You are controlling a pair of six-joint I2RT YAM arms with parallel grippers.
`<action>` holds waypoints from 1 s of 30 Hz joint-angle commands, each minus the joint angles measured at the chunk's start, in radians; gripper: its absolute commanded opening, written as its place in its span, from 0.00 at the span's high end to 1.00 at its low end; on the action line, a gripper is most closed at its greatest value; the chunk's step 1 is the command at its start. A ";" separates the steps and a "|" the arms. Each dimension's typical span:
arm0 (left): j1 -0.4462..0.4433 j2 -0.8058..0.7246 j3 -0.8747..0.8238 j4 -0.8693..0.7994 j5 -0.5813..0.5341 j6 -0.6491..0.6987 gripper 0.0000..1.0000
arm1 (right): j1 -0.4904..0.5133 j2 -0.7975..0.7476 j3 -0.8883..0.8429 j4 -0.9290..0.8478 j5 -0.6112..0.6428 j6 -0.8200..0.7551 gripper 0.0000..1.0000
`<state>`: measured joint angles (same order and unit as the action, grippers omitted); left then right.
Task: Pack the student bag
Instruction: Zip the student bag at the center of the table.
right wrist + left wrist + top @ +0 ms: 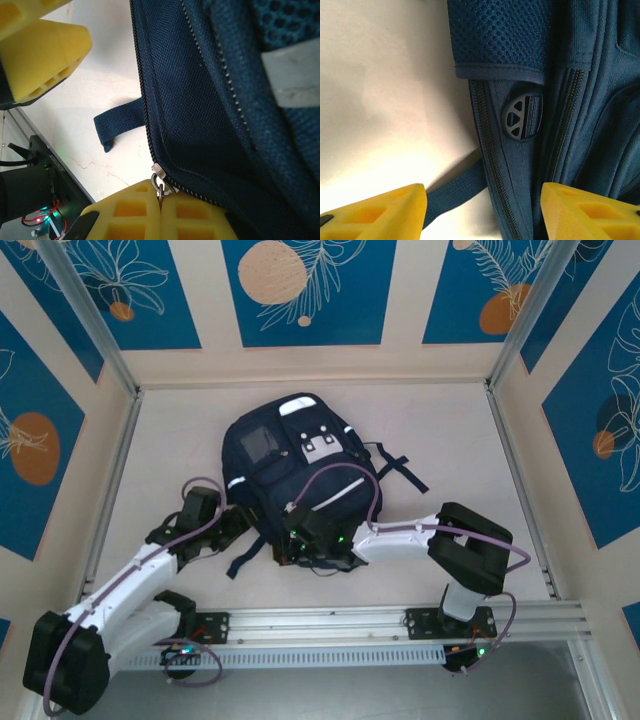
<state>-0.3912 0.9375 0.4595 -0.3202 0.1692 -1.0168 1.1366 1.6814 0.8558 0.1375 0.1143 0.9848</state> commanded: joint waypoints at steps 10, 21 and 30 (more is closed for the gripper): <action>-0.041 0.186 -0.015 0.229 0.036 -0.066 0.55 | 0.002 0.000 0.002 0.015 -0.006 0.020 1.00; -0.052 0.352 0.075 0.251 -0.009 -0.052 0.97 | 0.039 0.002 0.093 -0.272 0.097 0.015 1.00; -0.048 0.308 0.100 0.158 -0.087 -0.006 1.00 | 0.045 -0.034 0.100 -0.533 0.103 0.039 1.00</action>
<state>-0.4458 1.2690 0.5259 -0.1333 0.1814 -1.0634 1.1744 1.6817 0.9703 -0.2272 0.2253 1.0031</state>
